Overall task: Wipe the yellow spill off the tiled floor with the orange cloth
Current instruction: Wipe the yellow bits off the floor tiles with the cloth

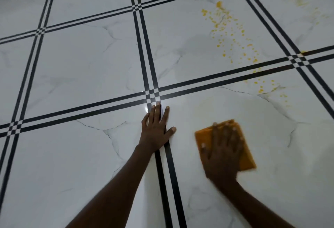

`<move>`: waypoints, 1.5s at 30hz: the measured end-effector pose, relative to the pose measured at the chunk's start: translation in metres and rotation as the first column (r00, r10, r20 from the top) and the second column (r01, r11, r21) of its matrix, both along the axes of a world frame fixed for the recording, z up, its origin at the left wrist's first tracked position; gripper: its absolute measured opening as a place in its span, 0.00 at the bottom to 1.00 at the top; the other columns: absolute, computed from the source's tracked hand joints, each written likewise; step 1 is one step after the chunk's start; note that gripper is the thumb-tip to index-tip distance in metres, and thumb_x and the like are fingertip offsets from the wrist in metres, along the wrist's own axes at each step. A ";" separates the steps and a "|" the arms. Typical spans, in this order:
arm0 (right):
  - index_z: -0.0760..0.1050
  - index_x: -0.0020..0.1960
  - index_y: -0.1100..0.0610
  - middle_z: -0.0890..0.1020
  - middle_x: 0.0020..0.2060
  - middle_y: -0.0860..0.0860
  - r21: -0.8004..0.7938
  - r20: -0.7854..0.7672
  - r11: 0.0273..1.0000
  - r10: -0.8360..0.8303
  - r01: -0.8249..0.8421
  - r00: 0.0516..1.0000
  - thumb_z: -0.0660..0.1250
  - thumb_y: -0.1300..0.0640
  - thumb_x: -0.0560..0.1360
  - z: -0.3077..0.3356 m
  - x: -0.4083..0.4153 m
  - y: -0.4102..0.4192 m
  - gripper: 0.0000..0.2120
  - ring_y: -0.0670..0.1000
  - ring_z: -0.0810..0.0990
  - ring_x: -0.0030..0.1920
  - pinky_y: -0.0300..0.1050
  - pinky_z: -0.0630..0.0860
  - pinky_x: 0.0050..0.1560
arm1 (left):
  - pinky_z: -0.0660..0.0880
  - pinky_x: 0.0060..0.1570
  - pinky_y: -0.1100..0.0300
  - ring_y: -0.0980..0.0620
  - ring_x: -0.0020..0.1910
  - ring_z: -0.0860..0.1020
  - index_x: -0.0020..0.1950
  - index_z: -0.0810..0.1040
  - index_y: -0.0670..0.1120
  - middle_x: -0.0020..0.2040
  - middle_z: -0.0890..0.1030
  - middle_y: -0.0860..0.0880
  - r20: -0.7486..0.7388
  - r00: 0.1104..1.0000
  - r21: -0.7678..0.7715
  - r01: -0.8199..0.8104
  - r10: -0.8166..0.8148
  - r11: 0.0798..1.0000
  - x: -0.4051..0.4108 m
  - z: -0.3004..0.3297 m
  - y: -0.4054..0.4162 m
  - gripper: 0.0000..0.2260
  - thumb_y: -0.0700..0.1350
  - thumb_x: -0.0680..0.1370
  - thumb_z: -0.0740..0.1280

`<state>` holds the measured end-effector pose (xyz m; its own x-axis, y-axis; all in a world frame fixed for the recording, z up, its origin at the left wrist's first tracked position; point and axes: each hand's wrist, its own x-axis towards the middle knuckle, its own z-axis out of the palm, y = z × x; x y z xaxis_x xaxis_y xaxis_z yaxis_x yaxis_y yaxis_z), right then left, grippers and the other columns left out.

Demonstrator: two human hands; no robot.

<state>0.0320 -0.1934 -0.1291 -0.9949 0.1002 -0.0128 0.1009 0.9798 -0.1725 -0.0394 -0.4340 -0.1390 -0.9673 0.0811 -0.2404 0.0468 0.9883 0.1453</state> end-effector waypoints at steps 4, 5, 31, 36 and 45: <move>0.49 0.84 0.48 0.54 0.83 0.57 0.028 0.027 0.854 0.520 -0.520 0.854 0.51 0.36 0.80 -0.008 -0.092 0.013 0.35 0.61 0.50 0.83 0.64 0.51 0.80 | 0.37 0.76 0.50 0.47 0.81 0.34 0.82 0.36 0.57 0.83 0.34 0.46 0.017 1.000 0.020 0.019 -0.019 1.000 -0.003 -0.004 -0.003 0.37 0.67 0.81 0.51; 0.52 0.83 0.48 0.58 0.82 0.57 0.046 0.026 0.858 0.512 -0.512 0.859 0.50 0.36 0.80 -0.009 -0.133 0.024 0.35 0.60 0.53 0.82 0.63 0.52 0.79 | 0.37 0.76 0.51 0.48 0.81 0.33 0.82 0.36 0.57 0.82 0.34 0.46 0.020 1.000 0.029 0.021 -0.021 0.999 -0.004 -0.004 -0.003 0.37 0.67 0.80 0.51; 0.49 0.84 0.50 0.54 0.83 0.58 -0.007 0.017 0.959 0.284 -0.284 0.959 0.55 0.38 0.79 -0.005 -0.034 0.017 0.37 0.62 0.50 0.83 0.63 0.45 0.81 | 0.47 0.78 0.44 0.47 0.82 0.36 0.82 0.36 0.58 0.82 0.34 0.47 0.019 1.000 0.034 -0.006 0.005 0.999 -0.006 -0.008 -0.005 0.37 0.70 0.78 0.46; 0.58 0.82 0.50 0.64 0.80 0.56 0.081 -0.001 0.947 0.313 -0.312 0.950 0.53 0.37 0.79 -0.012 -0.154 0.101 0.34 0.60 0.58 0.81 0.62 0.56 0.78 | 0.50 0.78 0.44 0.44 0.83 0.45 0.84 0.44 0.53 0.84 0.44 0.44 -0.110 0.994 0.028 0.002 0.001 1.000 0.002 -0.005 0.002 0.38 0.68 0.78 0.49; 0.52 0.83 0.56 0.55 0.82 0.62 0.039 -0.047 0.960 -0.274 0.276 0.961 0.56 0.41 0.79 -0.012 0.004 0.064 0.37 0.65 0.52 0.82 0.65 0.48 0.80 | 0.56 0.76 0.42 0.39 0.81 0.57 0.80 0.62 0.42 0.81 0.59 0.37 -0.297 0.954 0.149 0.099 -0.051 0.984 -0.102 0.010 0.133 0.35 0.61 0.79 0.57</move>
<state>0.0357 -0.1293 -0.1414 -0.9286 0.3693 0.0374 0.3612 0.9221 -0.1387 -0.1409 -0.3007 -0.1285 -0.9827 0.1705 0.0721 0.1837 0.9451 0.2703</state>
